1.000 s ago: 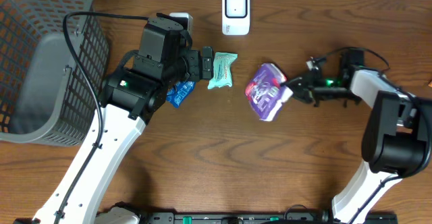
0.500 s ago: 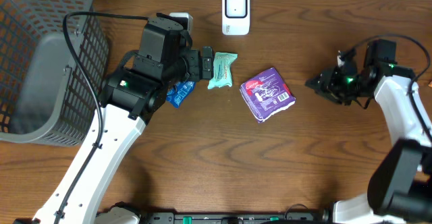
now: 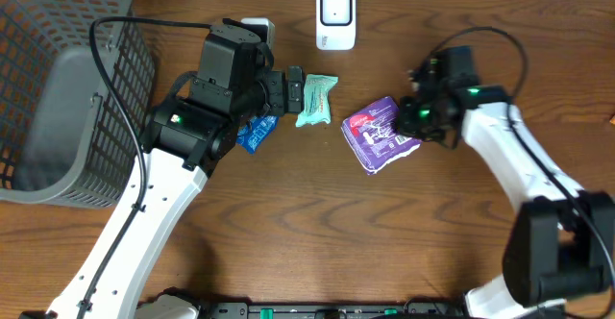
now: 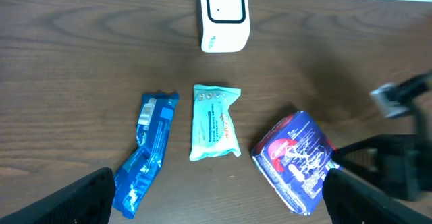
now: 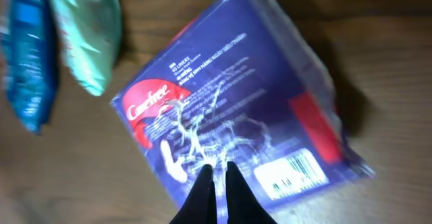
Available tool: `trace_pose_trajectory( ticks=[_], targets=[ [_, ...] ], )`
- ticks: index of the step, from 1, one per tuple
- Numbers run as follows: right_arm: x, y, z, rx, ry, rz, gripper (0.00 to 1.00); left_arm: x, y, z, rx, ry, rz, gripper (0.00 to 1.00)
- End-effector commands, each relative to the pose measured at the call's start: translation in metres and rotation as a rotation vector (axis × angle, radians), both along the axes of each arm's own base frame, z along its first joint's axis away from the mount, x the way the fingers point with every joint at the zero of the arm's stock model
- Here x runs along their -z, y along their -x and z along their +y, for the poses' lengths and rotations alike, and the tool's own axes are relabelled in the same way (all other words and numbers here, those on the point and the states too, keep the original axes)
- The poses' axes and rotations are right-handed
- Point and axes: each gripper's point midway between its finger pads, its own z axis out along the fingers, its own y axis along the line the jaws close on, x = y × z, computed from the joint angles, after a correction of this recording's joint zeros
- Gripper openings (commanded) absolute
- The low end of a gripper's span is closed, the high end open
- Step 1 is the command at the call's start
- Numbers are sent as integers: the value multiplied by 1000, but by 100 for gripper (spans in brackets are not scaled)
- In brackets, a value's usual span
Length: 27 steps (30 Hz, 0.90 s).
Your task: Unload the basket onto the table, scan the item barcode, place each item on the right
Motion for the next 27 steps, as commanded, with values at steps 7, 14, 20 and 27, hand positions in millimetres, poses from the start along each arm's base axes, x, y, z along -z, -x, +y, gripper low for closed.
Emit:
trace_pose_trajectory(
  ticks=[7, 14, 20, 27],
  targets=[
    [52, 4, -3, 19, 148, 98, 5, -7, -3, 2, -16, 1, -15, 98],
    [2, -10, -11, 52, 129, 6, 15, -7, -3, 2, -16, 1, -15, 98],
    [-62, -15, -5, 44, 83, -149, 46, -7, -3, 2, -16, 1, -15, 98],
    [-58, 5, 34, -228, 161, -204, 64, -7, -3, 2, -16, 1, -15, 98]
  ],
)
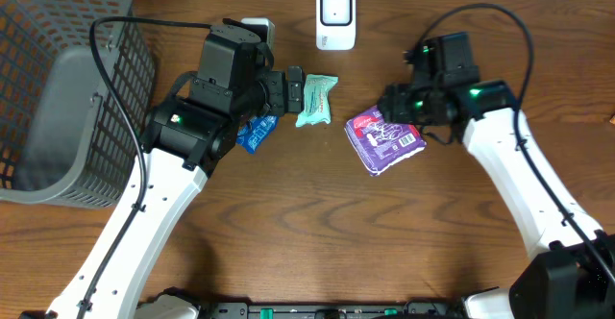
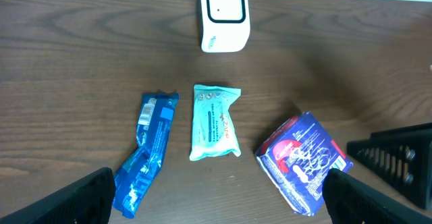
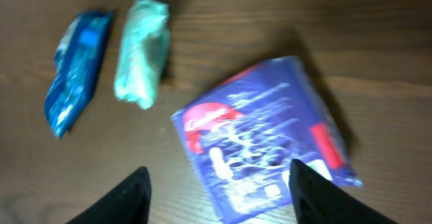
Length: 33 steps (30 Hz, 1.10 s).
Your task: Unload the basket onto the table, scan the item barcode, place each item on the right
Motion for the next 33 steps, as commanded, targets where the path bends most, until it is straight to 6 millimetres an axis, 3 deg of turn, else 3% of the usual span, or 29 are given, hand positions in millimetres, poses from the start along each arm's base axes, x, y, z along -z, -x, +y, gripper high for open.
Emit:
trace_pose_trajectory(
  ticks=[1, 10, 20, 22, 26, 28, 33],
  targets=[
    [23, 11, 18, -135, 105, 17, 65, -7, -3, 2, -16, 1, -15, 98],
    [90, 23, 38, -126, 346, 103, 68, -7, -3, 2, -16, 1, -15, 98],
    [140, 26, 31, -136, 594, 121, 68, -7, -3, 2, -16, 1, -15, 98],
    [148, 28, 29, -139, 609, 138, 57, -7, -3, 2, -16, 1, -15, 98],
    [158, 29, 28, -144, 620, 157, 15, -7, -3, 2, -16, 1, -15, 98],
    [158, 28, 28, -117, 608, 153, 1, -7, -3, 2, -16, 1, -15, 98],
    [147, 20, 40, -84, 525, 143, 1, -7, -3, 2, -16, 1, -15, 98]
  ],
)
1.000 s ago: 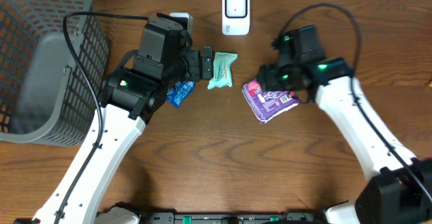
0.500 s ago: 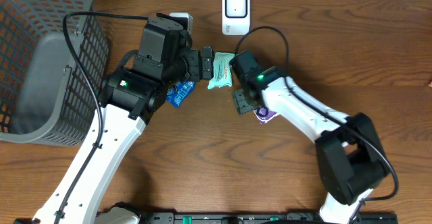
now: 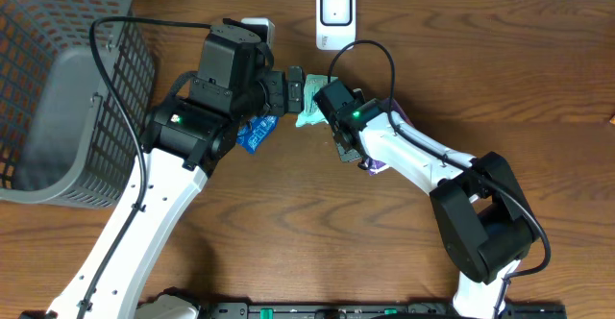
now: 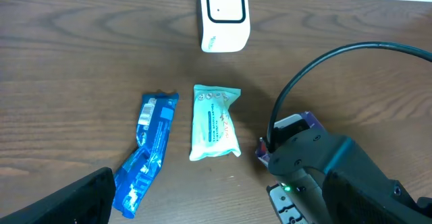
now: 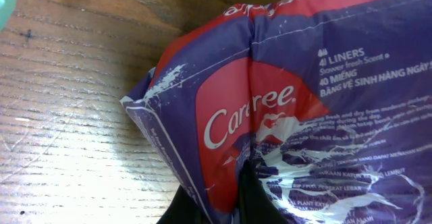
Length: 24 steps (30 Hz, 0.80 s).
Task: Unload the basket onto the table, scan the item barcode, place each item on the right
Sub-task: 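Raise the Carefree pack in front of the scanner with the right gripper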
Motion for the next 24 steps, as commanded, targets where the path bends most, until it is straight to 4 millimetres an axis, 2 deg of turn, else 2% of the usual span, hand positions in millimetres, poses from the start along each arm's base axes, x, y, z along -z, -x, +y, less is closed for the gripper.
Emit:
trace_pose_trajectory(
  ticks=[1, 4, 9, 15, 20, 24],
  targets=[
    [15, 1, 11, 40, -95, 64, 1, -7, -3, 2, -16, 1, -15, 98],
    [0, -11, 19, 39, -208, 77, 1, -7, -3, 2, -16, 1, -15, 98],
    [-41, -39, 27, 16, -459, 88, 1, -7, -3, 2, -16, 1, -15, 98],
    [-106, -71, 33, -50, -815, 51, 1, -7, -3, 2, -16, 1, -15, 98],
    [-167, -105, 42, -183, -1116, -83, 1, -7, -3, 2, -16, 1, -15, 98],
    [-198, -131, 38, -186, -1240, -185, 1, -7, -3, 2, -16, 1, -15, 98]
  ],
)
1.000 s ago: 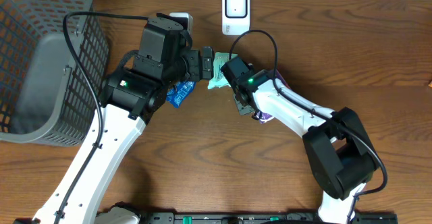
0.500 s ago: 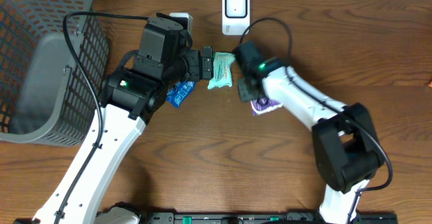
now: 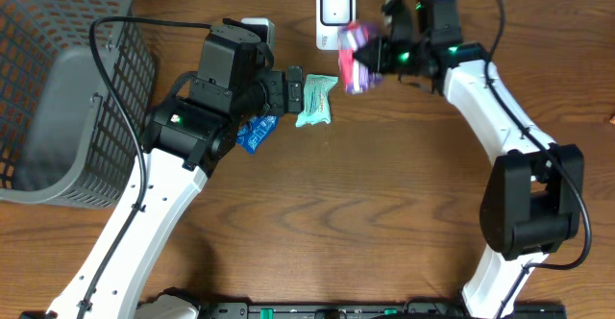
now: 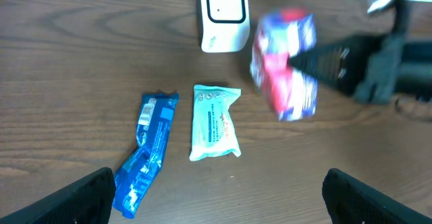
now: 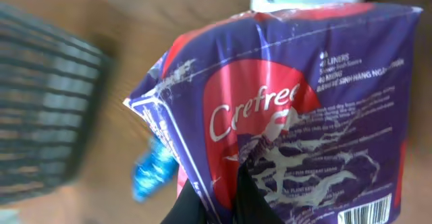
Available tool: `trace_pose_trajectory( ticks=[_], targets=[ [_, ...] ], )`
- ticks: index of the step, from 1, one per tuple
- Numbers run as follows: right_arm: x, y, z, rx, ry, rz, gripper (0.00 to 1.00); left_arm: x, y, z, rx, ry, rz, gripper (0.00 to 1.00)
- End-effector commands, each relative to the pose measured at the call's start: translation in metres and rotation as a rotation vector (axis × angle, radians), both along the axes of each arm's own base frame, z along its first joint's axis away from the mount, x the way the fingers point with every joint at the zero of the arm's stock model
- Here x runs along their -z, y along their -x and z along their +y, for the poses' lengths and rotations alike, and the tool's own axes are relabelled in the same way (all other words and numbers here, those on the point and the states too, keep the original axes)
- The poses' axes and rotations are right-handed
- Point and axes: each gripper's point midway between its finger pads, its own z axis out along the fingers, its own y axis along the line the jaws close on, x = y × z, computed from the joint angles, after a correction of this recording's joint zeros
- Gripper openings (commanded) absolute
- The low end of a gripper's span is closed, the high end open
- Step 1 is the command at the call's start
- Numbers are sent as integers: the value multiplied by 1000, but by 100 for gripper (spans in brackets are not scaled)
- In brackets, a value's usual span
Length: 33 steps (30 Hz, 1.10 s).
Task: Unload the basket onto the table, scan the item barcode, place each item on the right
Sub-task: 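Raise the Carefree pack in front of the scanner with the right gripper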
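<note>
A purple and red Carefree liner pack (image 3: 352, 54) hangs in the air just right of the white scanner (image 3: 335, 16) at the table's back edge. My right gripper (image 3: 371, 58) is shut on it. The right wrist view shows the pack (image 5: 290, 109) pinched between the dark fingers (image 5: 196, 200), with a barcode at its lower right corner. In the left wrist view the pack (image 4: 283, 62) is blurred beside the scanner (image 4: 224, 15). My left gripper (image 4: 216, 207) stands open above the table, nothing between its fingers.
A teal packet (image 3: 316, 100) and a blue packet (image 3: 256, 132) lie side by side in front of the scanner, below my left gripper (image 3: 294, 88). A grey wire basket (image 3: 38, 31) fills the far left.
My right gripper was shut on the purple pack lying on the table next to the teal packet. Now it holds the pack up in the air beside the scanner. The left arm has not moved.
My right gripper's fingers were together at the purple pack on the table. Then it hung open above the pack. Then it was shut on the pack's left edge. Now the pack is off the table, next to the scanner. The left arm stayed still throughout.
</note>
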Motion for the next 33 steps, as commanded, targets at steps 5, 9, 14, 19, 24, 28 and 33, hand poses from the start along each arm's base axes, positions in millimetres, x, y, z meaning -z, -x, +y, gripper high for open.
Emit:
trace_pose_trajectory(
  ticks=[5, 9, 14, 19, 24, 28, 33],
  targets=[
    [-81, -17, 22, -70, -354, -87, 1, -7, -3, 2, -16, 1, -15, 98],
    [-89, -31, 29, -76, -476, -97, 1, -7, -3, 2, -16, 1, -15, 98],
    [-78, -47, 35, -86, -650, -33, 1, -7, -3, 2, -16, 1, -15, 98],
    [-55, -53, 37, -97, -810, 31, 1, -7, -3, 2, -16, 1, -15, 98],
    [-20, -57, 36, -87, -879, 100, 1, -7, -3, 2, -16, 2, -15, 98],
    [-7, -55, 38, -108, -874, 110, 1, -7, -3, 2, -16, 1, -15, 98],
    [-22, -50, 40, -170, -863, 51, 1, -7, -3, 2, -16, 1, -15, 98]
  ],
)
